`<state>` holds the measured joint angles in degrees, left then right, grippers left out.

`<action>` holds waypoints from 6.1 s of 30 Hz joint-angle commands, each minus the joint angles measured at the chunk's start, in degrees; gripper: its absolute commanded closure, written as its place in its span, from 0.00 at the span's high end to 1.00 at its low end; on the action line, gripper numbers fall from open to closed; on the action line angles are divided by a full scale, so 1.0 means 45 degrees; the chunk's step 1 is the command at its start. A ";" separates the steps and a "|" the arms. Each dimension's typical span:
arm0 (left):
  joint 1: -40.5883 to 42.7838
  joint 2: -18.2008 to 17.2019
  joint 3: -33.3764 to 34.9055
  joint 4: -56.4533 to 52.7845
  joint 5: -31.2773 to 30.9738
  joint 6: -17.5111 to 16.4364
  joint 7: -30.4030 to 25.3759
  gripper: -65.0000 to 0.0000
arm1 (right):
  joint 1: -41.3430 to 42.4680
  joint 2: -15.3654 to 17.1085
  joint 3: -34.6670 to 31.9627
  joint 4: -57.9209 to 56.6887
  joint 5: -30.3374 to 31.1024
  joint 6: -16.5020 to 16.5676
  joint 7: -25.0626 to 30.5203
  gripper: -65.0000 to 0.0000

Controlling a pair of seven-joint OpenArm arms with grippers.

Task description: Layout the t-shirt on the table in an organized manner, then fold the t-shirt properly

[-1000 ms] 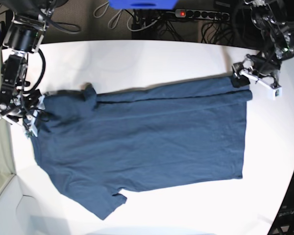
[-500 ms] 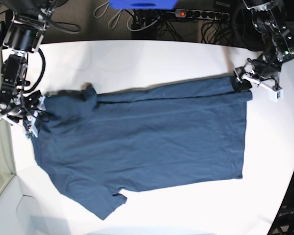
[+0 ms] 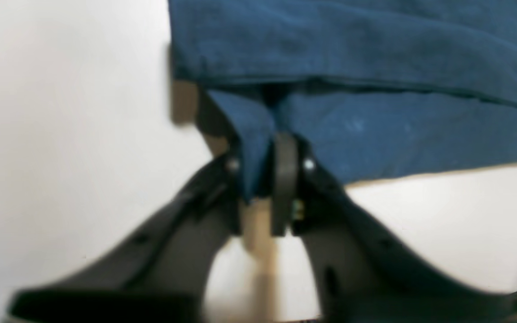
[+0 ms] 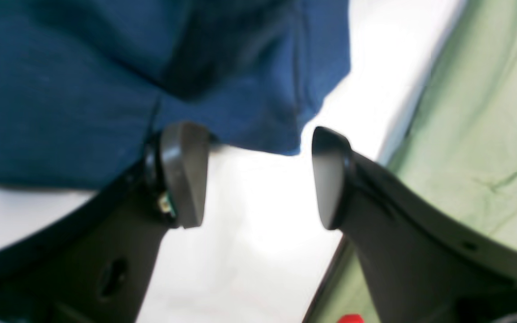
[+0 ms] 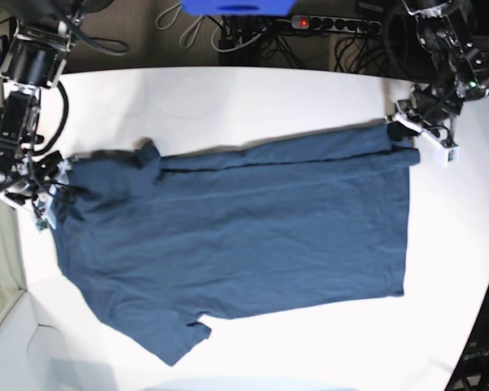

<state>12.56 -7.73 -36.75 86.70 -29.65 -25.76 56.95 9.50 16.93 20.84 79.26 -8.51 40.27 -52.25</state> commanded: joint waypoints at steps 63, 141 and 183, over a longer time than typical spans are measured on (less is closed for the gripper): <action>-0.4851 -0.2239 -0.0048 0.0964 0.0191 0.0010 0.3276 0.00 | 0.0283 0.1894 -0.4973 0.1638 0.0007 -0.0060 -0.2641 0.00; 0.0228 -0.2298 -0.1142 0.1081 0.1597 -0.0166 0.2847 0.01 | -0.7512 0.0624 -0.3098 0.7558 0.0007 -0.0060 -0.2191 0.62; -0.0632 -0.2317 -0.1200 0.1120 0.1636 -0.0146 0.2847 0.39 | -0.7336 -0.5530 -0.2004 0.7695 0.0065 -0.0060 -0.2172 0.70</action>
<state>10.37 -17.12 -41.91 91.07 -21.89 -26.61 70.46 -23.40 -7.66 11.84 113.01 -8.62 40.25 -62.41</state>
